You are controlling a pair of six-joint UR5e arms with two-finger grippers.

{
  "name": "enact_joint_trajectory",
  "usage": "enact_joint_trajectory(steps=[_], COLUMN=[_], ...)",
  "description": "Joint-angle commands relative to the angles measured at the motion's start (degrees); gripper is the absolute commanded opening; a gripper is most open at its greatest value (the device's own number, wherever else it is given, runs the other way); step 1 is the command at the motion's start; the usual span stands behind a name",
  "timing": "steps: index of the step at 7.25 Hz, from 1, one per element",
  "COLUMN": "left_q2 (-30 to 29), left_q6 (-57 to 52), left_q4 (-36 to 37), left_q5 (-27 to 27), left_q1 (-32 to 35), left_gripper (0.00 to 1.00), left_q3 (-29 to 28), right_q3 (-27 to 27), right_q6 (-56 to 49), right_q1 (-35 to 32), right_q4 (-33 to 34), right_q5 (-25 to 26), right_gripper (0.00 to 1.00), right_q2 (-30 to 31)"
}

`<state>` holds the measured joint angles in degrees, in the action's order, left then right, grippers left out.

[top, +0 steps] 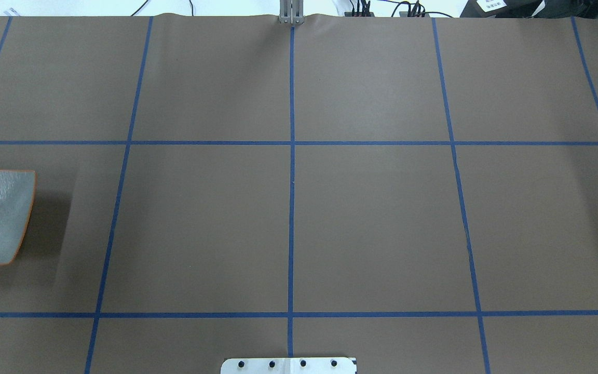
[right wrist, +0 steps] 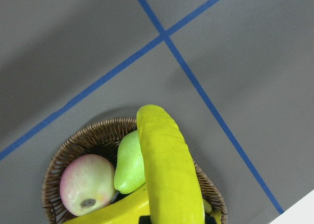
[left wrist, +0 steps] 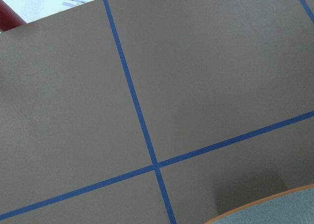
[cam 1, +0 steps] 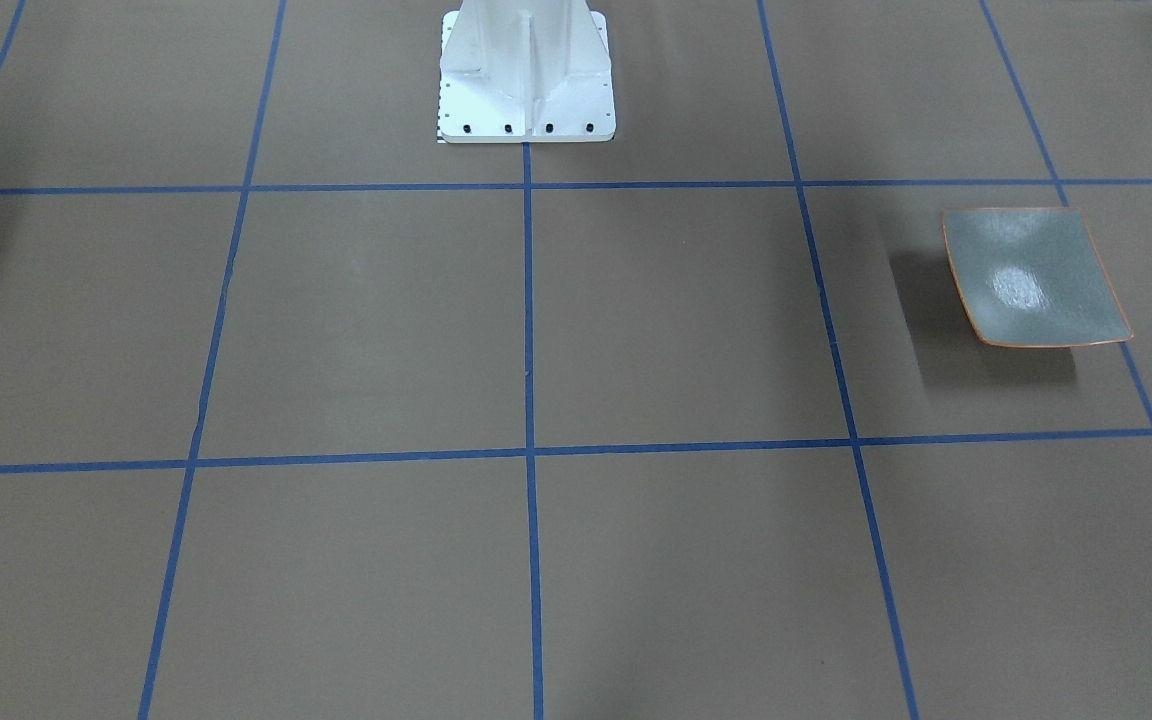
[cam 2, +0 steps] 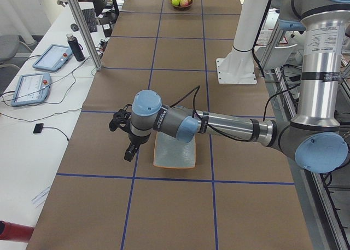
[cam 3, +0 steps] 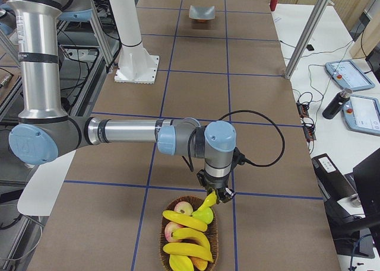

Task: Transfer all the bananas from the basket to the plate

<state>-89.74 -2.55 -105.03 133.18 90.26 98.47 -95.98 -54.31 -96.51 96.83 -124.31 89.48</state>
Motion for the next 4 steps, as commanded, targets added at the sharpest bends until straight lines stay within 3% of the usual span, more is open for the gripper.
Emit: enact_joint_trajectory(steps=[1,4], left_q2=[0.0,-0.09], left_q6=[0.0,-0.09], left_q4=[0.0,-0.09], left_q5=[0.07,1.98], left_q1=[0.0,-0.08], left_gripper=[1.0,1.0], left_q3=[0.05,0.23], right_q3=[-2.11,-4.9], right_q6=[10.75,27.09], right_q1=[-0.08,5.6], right_q4=[1.08,0.73], right_q5=[-4.69,-9.45], right_gripper=[0.0,0.0], right_q2=[-2.27,-6.41])
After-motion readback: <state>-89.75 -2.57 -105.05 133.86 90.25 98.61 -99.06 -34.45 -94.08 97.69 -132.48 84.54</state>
